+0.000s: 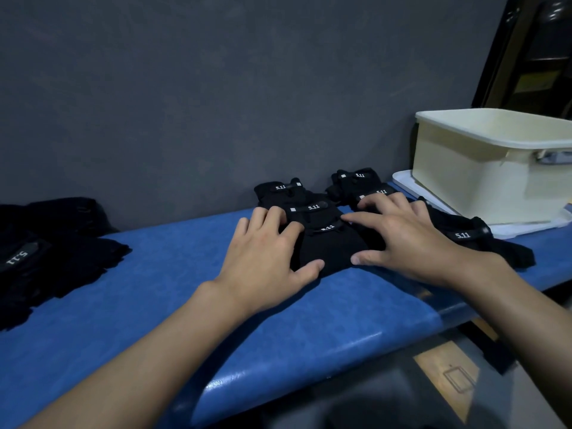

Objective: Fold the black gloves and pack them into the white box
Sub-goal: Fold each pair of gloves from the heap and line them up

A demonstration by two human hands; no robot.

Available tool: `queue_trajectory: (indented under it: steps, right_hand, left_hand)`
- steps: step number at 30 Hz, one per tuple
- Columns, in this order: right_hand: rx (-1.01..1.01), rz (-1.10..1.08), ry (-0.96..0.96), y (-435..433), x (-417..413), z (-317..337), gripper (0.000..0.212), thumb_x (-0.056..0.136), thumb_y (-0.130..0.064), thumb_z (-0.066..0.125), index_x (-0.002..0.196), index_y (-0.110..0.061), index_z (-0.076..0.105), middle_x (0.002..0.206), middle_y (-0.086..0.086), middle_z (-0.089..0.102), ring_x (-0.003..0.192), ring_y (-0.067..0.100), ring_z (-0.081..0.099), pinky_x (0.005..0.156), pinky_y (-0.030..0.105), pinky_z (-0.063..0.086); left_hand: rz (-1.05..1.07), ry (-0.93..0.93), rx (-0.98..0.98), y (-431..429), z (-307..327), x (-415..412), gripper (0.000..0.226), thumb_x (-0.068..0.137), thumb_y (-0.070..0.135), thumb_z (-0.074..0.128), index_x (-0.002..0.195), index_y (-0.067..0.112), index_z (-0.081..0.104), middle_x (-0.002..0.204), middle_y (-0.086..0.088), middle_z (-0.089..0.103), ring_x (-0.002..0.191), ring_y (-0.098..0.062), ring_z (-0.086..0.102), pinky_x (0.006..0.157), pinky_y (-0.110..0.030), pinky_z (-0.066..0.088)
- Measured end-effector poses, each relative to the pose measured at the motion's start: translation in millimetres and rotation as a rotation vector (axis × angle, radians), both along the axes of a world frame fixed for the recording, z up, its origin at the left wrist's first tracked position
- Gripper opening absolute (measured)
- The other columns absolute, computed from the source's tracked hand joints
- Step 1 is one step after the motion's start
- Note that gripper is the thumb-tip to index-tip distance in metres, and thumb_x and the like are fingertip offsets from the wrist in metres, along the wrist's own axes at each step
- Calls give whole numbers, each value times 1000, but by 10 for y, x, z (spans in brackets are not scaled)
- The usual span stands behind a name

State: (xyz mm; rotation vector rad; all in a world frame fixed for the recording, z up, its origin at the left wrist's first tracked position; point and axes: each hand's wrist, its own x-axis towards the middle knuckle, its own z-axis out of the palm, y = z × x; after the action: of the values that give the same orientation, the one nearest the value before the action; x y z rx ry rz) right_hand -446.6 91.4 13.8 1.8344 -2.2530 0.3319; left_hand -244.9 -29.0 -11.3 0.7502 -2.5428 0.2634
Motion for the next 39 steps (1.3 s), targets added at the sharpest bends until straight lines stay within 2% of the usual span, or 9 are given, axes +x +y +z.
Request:
queue_trajectory:
  steps: [13,19,22,26,30,34,39]
  right_hand:
    - [-83,31,-48,64,79,58,74,76,-62,68,142,-39,43,136,-13,35,125,11,26,102,33,21]
    - [-102,95,-65,-65,296,180,68,77,-59,69,138,-40,47,131,-13,38,122,13,30,99,33,21]
    - [-128,126,-110,-186,483,219,62,78,-59,69,134,-40,50,129,-15,39,120,10,29,96,31,21]
    - [-113,216,-116,-466,858,201,59,78,-61,67,131,-39,53,125,-18,41,117,7,31,92,29,19]
    - [-76,341,-142,-784,1330,201,52,82,-59,63,129,-38,54,123,-19,42,116,7,33,96,28,20]
    - [-41,470,-178,-1091,1863,187,46,87,-56,60,129,-38,53,122,-21,44,117,6,34,100,29,22]
    - [35,570,-264,-1424,2370,84,43,91,-50,58,132,-36,52,125,-17,48,120,6,36,101,29,23]
  left_hand:
    - [2,20,37,51,95,31,74,75,76,31,121,25,60,114,3,52,108,-23,44,93,-39,41]
    - [31,22,44,26,198,261,74,76,76,27,123,27,57,116,6,52,110,-21,44,93,-36,38]
    - [76,18,60,-37,270,541,73,80,75,28,130,29,53,118,9,53,112,-19,44,95,-35,36]
    - [185,29,56,-166,345,1076,64,86,73,39,131,29,52,122,10,53,115,-17,45,95,-34,34]
    - [309,74,82,-285,402,1689,65,82,72,34,126,30,56,117,12,53,113,-16,46,96,-35,36]
    - [396,178,124,-379,367,2221,53,86,66,43,122,31,59,118,13,53,114,-15,45,96,-35,36]
    - [538,346,162,-536,298,2742,32,91,45,59,118,29,62,119,10,55,116,-19,45,96,-37,34]
